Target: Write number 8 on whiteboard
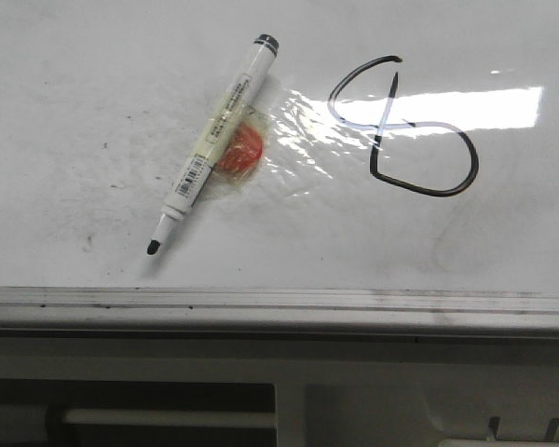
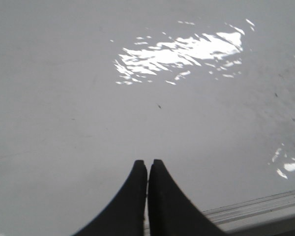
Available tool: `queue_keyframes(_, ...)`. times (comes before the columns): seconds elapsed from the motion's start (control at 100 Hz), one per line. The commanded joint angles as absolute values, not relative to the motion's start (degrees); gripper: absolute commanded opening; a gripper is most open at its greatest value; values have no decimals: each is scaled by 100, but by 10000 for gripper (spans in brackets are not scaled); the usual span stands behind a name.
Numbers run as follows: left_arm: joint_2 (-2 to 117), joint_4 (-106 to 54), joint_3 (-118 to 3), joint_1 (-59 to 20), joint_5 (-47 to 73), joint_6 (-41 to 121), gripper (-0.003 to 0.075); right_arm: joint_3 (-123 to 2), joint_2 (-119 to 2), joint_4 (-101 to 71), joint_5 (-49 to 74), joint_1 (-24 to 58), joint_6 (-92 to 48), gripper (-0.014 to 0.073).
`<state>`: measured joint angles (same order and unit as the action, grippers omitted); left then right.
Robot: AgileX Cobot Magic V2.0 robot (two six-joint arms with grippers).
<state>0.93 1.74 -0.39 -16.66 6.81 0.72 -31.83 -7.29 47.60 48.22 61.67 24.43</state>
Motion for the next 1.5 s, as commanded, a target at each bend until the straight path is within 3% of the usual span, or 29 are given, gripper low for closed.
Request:
queue_keyframes(0.0,17,214,179,-1461,967,-468,-20,-3312,-811,5037,4490,6136,2446,-43)
queue_keyframes(0.12,-199,54,189,-1227,1742,-825,-20,-3312,-811,5037,4490,6136,2446,-43)
queue_keyframes(1.04,-184,-80,189,-950,1765,-842,-20,-3122,-811,5303,4848,6136,2446,-43)
queue_keyframes(1.16,-184,-80,189,-950,1765,-842,-20,-2703,-811,6036,4156,6060,3353,-43)
queue_keyframes(1.3,-184,-80,189,-950,1765,-842,-20,-2157,-920,6024,3122,5421,3753,-43)
queue_keyframes(1.49,-184,-80,189,-950,1765,-842,-20,-1677,-1379,4157,1867,3553,2947,-43)
